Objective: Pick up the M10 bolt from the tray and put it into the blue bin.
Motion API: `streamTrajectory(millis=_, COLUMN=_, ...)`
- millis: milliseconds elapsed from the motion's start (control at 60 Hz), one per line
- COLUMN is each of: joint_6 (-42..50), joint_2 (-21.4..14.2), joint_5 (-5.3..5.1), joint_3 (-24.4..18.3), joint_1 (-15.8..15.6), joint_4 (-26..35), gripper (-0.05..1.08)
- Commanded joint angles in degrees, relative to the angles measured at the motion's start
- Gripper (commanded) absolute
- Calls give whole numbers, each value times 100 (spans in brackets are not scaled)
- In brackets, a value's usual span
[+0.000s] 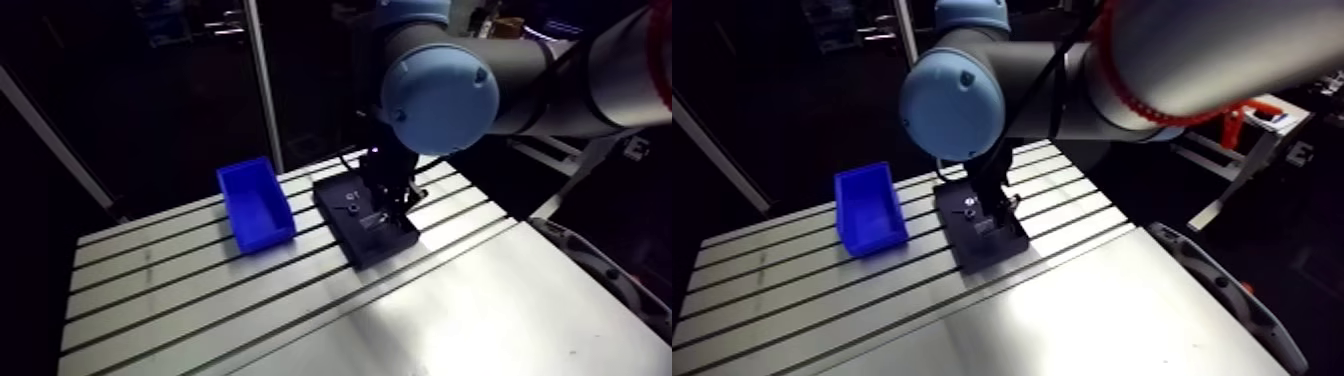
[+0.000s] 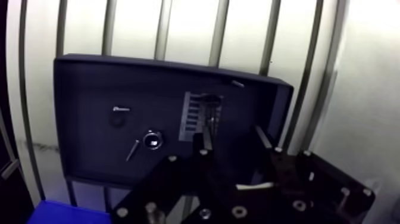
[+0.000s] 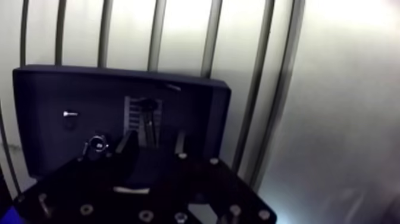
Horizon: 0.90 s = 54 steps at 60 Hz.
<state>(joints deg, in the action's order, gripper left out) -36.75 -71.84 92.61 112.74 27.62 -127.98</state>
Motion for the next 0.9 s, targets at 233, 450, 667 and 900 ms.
streamTrajectory(millis=233, joint_6=-2, joint_2=110, joint_5=-1, joint_3=-1, joint_1=-2, joint_4=-162, gripper=55)
streamTrajectory(millis=450, joint_6=-2, joint_2=190, joint_5=-1, joint_3=-9, joint_1=-2, joint_4=-238, gripper=55)
streamTrajectory(millis=667, joint_6=6, joint_2=234, joint_5=-1, joint_3=-10, joint_1=-2, joint_4=-250, gripper=55)
streamTrajectory(millis=900, joint_6=7, joint_2=307, joint_5=-1, joint_3=-28, joint_1=-2, joint_4=-259, gripper=55)
